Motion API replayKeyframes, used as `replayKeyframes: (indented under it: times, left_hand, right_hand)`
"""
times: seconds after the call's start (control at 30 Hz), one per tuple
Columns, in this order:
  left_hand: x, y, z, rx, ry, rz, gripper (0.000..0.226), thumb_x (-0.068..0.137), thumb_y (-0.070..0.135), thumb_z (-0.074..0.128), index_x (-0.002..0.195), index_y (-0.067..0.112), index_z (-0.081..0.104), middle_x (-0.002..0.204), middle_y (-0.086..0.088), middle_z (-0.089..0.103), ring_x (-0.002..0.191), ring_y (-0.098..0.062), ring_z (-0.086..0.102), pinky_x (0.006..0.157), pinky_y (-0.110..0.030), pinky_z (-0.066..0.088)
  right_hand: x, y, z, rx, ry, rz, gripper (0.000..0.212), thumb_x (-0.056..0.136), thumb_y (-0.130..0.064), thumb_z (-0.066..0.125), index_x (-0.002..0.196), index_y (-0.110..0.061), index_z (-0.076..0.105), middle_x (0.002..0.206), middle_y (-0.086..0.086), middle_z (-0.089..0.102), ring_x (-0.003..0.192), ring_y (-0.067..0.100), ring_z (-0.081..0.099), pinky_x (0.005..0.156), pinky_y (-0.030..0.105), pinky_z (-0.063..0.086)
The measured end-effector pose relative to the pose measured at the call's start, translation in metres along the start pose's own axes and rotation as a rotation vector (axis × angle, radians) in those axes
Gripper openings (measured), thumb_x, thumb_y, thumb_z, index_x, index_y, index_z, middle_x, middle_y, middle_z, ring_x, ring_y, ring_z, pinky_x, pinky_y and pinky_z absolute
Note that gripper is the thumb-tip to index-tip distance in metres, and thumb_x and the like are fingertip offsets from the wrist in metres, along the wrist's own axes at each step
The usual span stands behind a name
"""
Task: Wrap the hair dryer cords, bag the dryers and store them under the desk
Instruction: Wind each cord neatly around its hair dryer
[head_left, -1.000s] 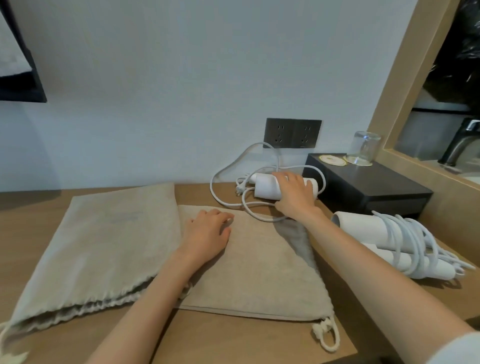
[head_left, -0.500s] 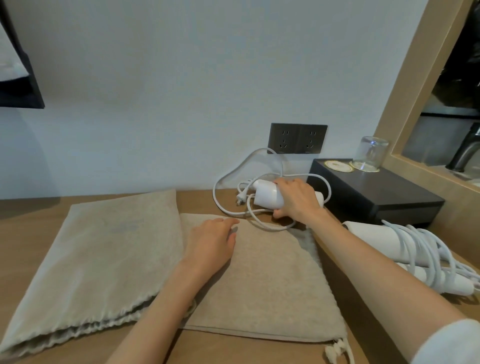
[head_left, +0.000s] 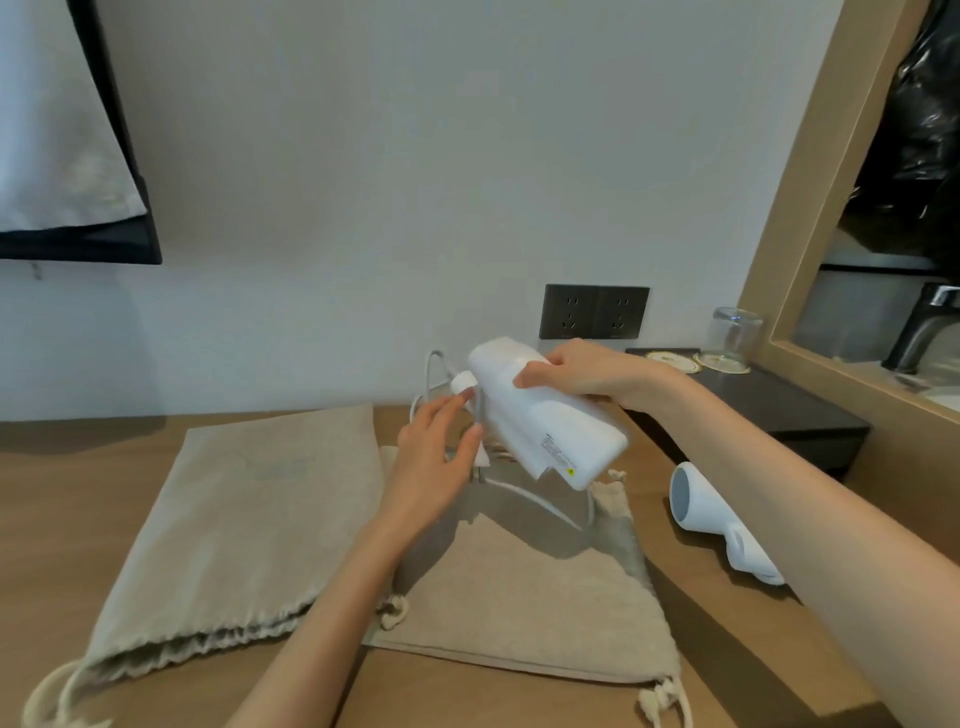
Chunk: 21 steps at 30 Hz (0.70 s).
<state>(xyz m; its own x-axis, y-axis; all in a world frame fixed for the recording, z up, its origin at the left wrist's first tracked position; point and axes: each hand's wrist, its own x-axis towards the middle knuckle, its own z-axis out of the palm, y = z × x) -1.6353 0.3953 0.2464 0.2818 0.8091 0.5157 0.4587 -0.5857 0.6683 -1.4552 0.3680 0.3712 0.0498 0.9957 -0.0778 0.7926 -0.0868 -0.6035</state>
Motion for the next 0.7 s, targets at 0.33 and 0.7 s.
replayKeyframes:
  times: [0.33, 0.7]
  left_hand:
    - [-0.010, 0.001, -0.019, 0.460, 0.010, 0.105, 0.076, 0.073, 0.057, 0.045, 0.144, 0.034, 0.030, 0.154, 0.002, 0.021, 0.140, -0.028, 0.016, 0.106, -0.048, 0.029]
    - [-0.001, 0.003, -0.050, -0.224, 0.155, -0.068, 0.030, 0.090, 0.008, 0.058, 0.101, 0.033, 0.070, 0.093, 0.015, 0.073, 0.079, -0.001, 0.067, 0.079, -0.029, 0.055]
  right_hand:
    - [-0.028, 0.021, 0.023, 0.934, -0.220, 0.187, 0.042, 0.087, -0.046, 0.050, 0.104, -0.008, 0.056, 0.077, 0.011, 0.067, 0.065, 0.021, 0.066, 0.057, 0.025, 0.053]
    - [-0.031, 0.057, 0.034, 1.169, -0.352, 0.219, 0.046, 0.079, -0.048, 0.058, 0.111, -0.014, 0.054, 0.095, 0.012, 0.065, 0.074, 0.021, 0.068, 0.061, 0.028, 0.056]
